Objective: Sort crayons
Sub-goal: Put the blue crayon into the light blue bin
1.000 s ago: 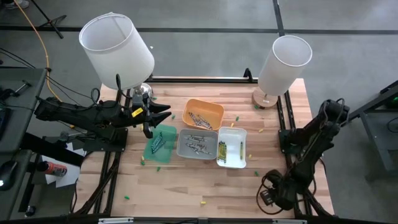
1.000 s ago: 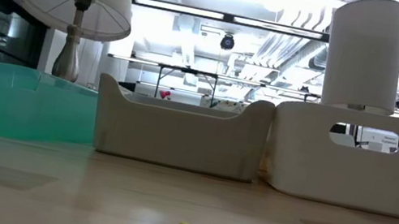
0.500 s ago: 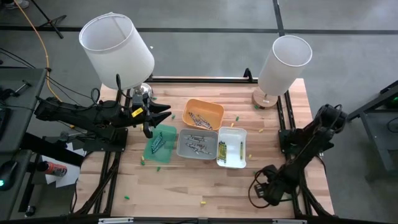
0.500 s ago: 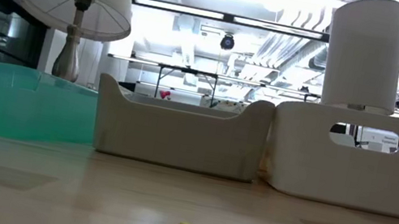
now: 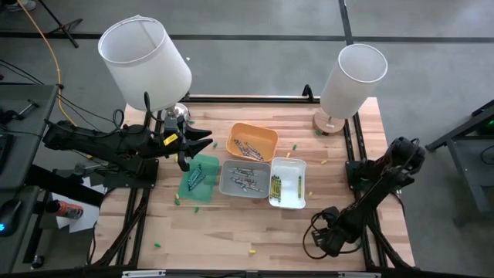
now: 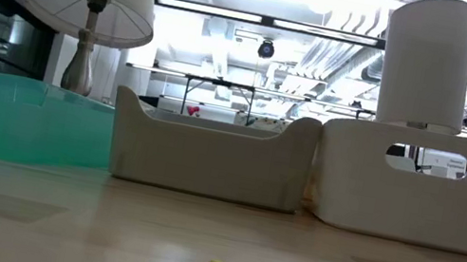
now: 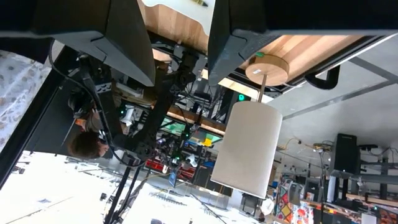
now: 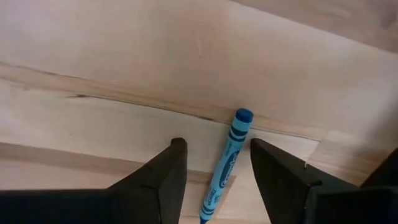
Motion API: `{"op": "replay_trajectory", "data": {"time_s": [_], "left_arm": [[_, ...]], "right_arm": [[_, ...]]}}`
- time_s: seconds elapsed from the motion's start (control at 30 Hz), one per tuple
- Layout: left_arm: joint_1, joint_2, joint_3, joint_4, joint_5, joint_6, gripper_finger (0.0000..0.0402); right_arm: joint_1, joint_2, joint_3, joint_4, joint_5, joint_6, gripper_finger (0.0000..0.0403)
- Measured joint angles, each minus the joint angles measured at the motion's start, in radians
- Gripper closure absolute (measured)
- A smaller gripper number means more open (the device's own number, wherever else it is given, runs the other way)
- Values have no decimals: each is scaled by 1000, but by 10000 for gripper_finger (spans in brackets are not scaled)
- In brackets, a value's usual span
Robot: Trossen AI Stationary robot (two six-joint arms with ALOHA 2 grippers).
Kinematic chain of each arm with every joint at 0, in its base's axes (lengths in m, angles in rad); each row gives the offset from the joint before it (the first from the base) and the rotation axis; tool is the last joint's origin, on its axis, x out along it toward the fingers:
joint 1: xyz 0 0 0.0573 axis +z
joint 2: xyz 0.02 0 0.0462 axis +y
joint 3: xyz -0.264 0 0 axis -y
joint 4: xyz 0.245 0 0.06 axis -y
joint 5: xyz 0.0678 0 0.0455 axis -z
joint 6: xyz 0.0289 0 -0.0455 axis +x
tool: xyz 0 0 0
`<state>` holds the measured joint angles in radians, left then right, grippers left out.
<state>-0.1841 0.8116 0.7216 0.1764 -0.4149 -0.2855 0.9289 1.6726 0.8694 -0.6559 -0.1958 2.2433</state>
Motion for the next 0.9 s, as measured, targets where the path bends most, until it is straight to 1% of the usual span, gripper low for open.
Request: {"op": "replay_trajectory", "data": {"time_s": [0.13, 0.23, 0.33, 0.47, 0.5, 0.6, 0.73, 0.83, 0.9], "left_arm": [[0, 0, 0, 0, 0, 0, 264], [0, 0, 0, 0, 0, 0, 264], [0, 0, 0, 0, 0, 0, 264], [0, 0, 0, 0, 0, 0, 264], [0, 0, 0, 0, 0, 0, 264], [0, 0, 0, 0, 0, 0, 264], [0, 0, 0, 0, 0, 0, 264], [0, 0, 0, 0, 0, 0, 264], [0, 0, 0, 0, 0, 0, 264]], "right_arm": [[0, 11, 1, 1, -5, -27, 232], [0, 11, 2, -6, -4, -27, 255], [0, 13, 1, -9, -4, -42, 300], [0, 13, 1, -10, -7, -83, 381], [0, 13, 1, -11, -7, -95, 390], [0, 13, 0, -10, -13, -122, 388], [0, -4, -2, -10, -11, -183, 398], [0, -55, -3, -6, 3, -241, 400], [1, -110, -3, 21, 68, -318, 400]]}}
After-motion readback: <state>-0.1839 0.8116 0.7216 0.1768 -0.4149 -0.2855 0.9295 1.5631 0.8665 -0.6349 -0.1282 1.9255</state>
